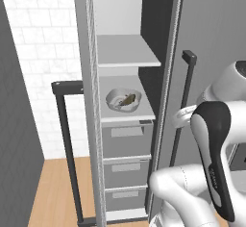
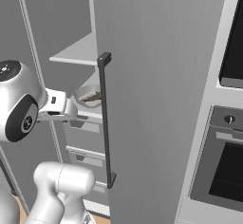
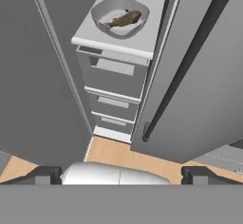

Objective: Take the meat container that has the fish and place it on the second highest rack of the freezer. Then take the vegetable container that has the carrot and eggplant and place it on the highest rack of the freezer.

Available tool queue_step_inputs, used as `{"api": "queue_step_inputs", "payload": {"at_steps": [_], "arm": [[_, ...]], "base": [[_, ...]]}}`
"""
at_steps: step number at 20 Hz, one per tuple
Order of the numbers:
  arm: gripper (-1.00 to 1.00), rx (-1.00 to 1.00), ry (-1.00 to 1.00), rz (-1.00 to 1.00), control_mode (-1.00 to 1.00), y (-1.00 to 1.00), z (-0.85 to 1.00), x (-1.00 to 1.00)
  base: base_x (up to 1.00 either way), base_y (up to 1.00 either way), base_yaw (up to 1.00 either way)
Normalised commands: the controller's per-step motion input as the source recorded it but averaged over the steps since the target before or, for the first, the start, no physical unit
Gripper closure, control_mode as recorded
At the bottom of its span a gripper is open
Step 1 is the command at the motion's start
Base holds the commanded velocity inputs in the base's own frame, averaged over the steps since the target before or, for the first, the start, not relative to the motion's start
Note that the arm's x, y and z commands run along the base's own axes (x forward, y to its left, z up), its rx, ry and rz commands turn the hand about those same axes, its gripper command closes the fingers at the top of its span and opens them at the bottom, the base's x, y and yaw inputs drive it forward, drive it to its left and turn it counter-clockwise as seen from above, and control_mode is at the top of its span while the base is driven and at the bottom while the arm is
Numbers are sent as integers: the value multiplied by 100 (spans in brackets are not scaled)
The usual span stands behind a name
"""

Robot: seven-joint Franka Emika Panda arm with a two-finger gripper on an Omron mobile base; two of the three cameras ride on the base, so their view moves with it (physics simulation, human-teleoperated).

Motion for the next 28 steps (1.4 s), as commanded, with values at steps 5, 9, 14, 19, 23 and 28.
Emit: {"api": "queue_step_inputs", "payload": {"at_steps": [5, 9, 14, 19, 23, 28], "arm": [[-100, 0, 0, 0, 100, 0, 0, 0], [-100, 0, 0, 0, 100, 0, 0, 0], [-100, 0, 0, 0, 100, 0, 0, 0], [-100, 0, 0, 0, 100, 0, 0, 0], [-100, 0, 0, 0, 100, 0, 0, 0], [-100, 0, 0, 0, 100, 0, 0, 0]], "base": [[-42, -3, 0], [-83, -22, -2], [-61, -26, -8], [1, -98, -55], [34, -100, -52], [64, -100, -42]]}}
